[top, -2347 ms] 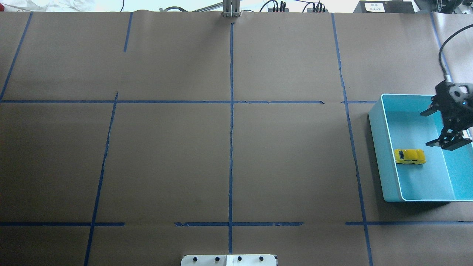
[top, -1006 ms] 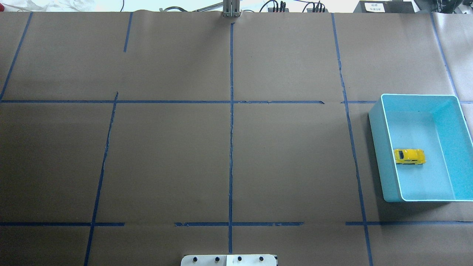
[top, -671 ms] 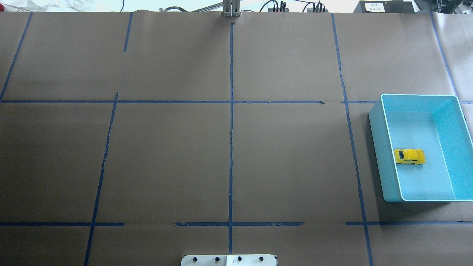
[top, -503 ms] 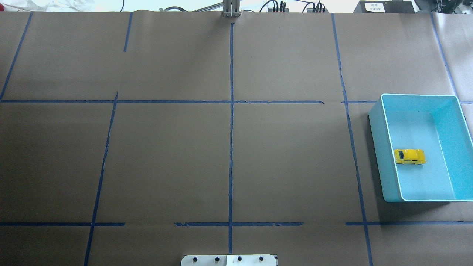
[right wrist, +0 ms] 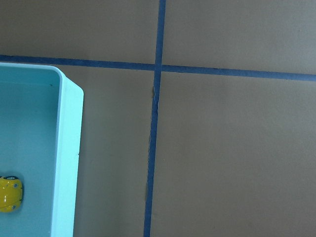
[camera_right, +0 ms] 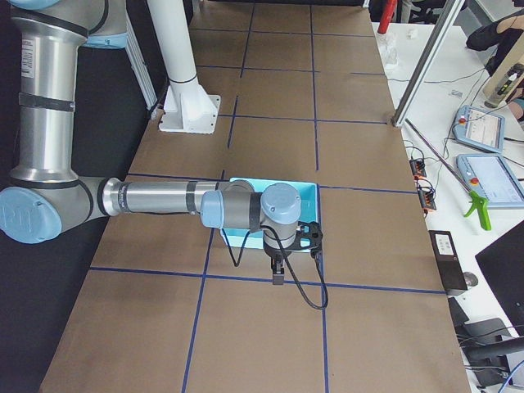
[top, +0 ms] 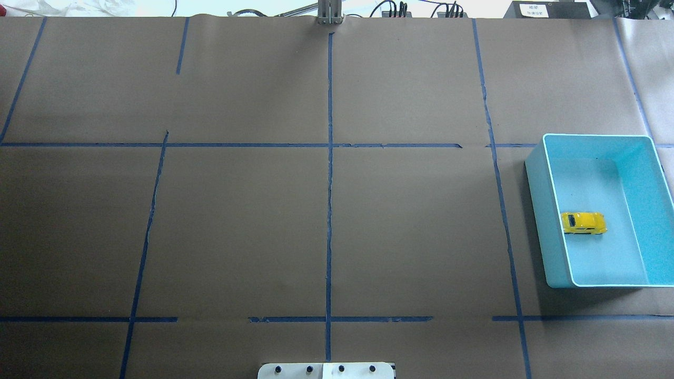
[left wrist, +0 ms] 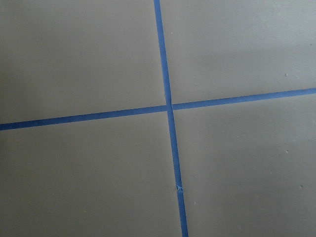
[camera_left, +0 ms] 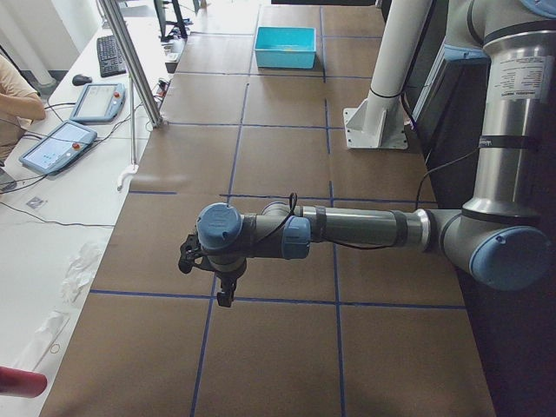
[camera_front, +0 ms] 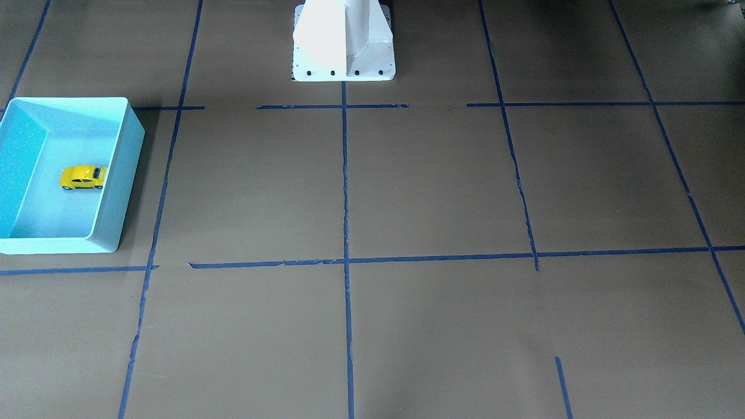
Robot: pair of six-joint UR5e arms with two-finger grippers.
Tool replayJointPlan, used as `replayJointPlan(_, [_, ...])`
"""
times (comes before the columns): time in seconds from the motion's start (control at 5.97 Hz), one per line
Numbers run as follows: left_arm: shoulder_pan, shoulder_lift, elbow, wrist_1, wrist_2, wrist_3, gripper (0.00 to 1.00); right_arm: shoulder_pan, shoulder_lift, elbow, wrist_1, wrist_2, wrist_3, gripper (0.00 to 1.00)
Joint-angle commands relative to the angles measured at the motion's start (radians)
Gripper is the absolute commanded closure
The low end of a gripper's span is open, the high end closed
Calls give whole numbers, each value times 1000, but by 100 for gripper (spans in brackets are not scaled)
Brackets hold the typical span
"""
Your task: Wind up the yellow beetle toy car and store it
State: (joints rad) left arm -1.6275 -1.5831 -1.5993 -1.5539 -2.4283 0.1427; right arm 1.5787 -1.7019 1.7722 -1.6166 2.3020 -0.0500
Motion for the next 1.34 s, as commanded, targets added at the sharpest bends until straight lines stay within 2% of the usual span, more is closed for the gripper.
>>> replayJointPlan(0.0, [0,-1,1,0,-1,0,0,-16,5,12,-2,-42,1,0])
replayJointPlan(0.5, [0,-1,2,0,0,0,0,-14,-8,3,6,-21,-17,0])
replayJointPlan(0.67, [0,-1,-1,0,0,-2,0,-14,-15,-8,6,20,-46,0])
replayJointPlan(1.17, [0,2,-18,0,-2,-2,0,-14,-15,-8,6,25,-47,0])
